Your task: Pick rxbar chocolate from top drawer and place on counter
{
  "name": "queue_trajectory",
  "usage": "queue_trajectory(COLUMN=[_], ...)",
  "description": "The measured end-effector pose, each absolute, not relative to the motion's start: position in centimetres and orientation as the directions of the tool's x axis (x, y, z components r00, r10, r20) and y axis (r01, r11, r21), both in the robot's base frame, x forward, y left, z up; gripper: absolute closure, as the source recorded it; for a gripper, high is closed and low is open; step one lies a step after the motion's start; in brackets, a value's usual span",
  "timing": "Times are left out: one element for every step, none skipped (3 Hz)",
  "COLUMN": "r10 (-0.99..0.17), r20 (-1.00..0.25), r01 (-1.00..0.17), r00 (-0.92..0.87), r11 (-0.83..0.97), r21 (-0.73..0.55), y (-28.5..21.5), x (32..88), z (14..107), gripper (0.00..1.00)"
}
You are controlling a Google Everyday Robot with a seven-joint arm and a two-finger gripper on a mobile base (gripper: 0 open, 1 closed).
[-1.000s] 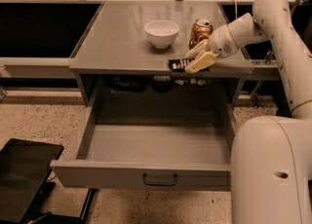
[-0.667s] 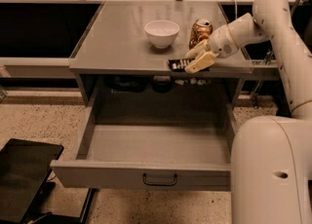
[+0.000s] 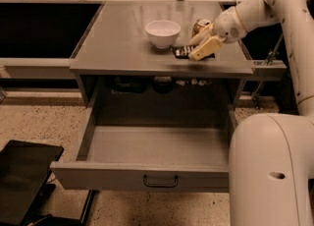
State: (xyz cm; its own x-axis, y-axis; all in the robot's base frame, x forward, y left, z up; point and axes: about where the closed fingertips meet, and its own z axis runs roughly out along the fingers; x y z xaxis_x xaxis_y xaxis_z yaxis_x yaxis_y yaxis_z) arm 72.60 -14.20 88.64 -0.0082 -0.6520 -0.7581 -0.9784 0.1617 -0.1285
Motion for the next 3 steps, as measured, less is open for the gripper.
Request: queue_trajectory(r10=[-0.692, -0.730, -0.748], r20=[-0.721, -0.683, -0.664], r01=[-0.967, -0.957, -0.953], r00=[0.023, 0.014, -0.014], r11=[0.168, 0.189, 0.212], r21=[-0.192, -0.222, -0.217], y=[-13.8, -13.6, -13.6], x=[72.0, 72.8, 73.9], z=[93.6, 94.4, 93.2], gripper=[1.00, 1.00, 1.00])
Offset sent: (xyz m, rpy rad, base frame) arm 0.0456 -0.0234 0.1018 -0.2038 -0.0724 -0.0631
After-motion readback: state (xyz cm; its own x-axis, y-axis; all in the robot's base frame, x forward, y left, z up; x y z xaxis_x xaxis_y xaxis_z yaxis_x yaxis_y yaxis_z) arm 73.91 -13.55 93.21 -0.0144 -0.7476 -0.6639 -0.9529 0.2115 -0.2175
